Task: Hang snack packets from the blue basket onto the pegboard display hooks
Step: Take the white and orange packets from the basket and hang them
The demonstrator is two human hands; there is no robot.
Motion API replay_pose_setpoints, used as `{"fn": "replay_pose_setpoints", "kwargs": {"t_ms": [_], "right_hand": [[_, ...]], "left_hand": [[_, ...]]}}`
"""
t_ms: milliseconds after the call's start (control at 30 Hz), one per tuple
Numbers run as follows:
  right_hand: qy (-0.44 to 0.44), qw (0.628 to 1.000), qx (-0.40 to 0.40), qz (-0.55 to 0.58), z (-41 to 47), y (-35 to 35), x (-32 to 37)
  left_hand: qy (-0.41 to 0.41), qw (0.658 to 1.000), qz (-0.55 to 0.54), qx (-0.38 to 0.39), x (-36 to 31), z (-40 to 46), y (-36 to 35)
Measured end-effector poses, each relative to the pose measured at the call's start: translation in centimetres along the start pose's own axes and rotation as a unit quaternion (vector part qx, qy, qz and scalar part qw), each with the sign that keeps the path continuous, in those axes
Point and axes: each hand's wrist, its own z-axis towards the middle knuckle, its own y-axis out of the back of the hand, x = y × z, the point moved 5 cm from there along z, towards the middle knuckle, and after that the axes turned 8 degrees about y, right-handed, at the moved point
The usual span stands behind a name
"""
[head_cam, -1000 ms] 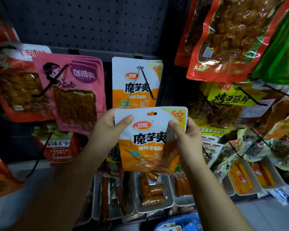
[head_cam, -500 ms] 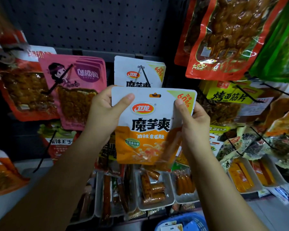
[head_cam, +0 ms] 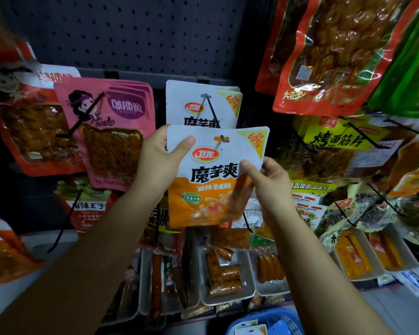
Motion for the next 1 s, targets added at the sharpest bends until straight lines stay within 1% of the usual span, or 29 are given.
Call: {"fn": "replay_pose_setpoints", "kwargs": {"t_ms": [67, 133, 267, 400, 500, 567, 733, 867, 933, 1000], "right_hand": [[-0.018, 0.999, 0.005, -0.027, 0.4, -0.3, -0.8], [-0.024, 0.999, 0.002, -0.038, 1.0, -0.8, -1.3], [-0.03, 0.998, -0.006, -0.059, 2.9, -2.2, -1.9], [-0.037, 0.995, -0.01, -0.09, 5.7, -3.7, -2.4], [-0.043, 0.993, -0.022, -0.107, 7.8, -4.7, -2.8], [-0.035, 0.988, -0.027, -0.15, 9.2, -5.4, -2.8], [-0.018, 0.971, -0.032, -0.237, 12.1, -6.1, -2.8], [-0.01, 0.957, -0.031, -0.289, 13.1, -6.8, -3.0], [0.005, 0.959, -0.054, -0.278, 12.9, -7.0, -3.3], [0.008, 0.968, -0.073, -0.238, 12.3, -6.9, -4.1]], "left_hand": [[0.007, 0.999, 0.021, 0.037, 1.1, 0.3, 0.3], [0.016, 0.997, 0.064, 0.033, 2.5, 0.5, 1.0], [0.039, 0.992, 0.11, -0.036, 3.9, 2.4, 1.9], [0.039, 0.982, 0.162, -0.085, 4.1, 4.9, 1.4], [0.029, 0.962, 0.238, -0.129, 4.1, 6.6, 1.0], [0.035, 0.948, 0.274, -0.155, 4.1, 7.5, 0.7], [0.068, 0.935, 0.296, -0.185, 4.5, 9.7, 0.2], [0.07, 0.935, 0.29, -0.193, 4.8, 10.7, -0.2], [0.071, 0.932, 0.296, -0.197, 5.3, 10.5, -0.2], [0.077, 0.926, 0.316, -0.19, 6.1, 10.1, 0.0]]}}
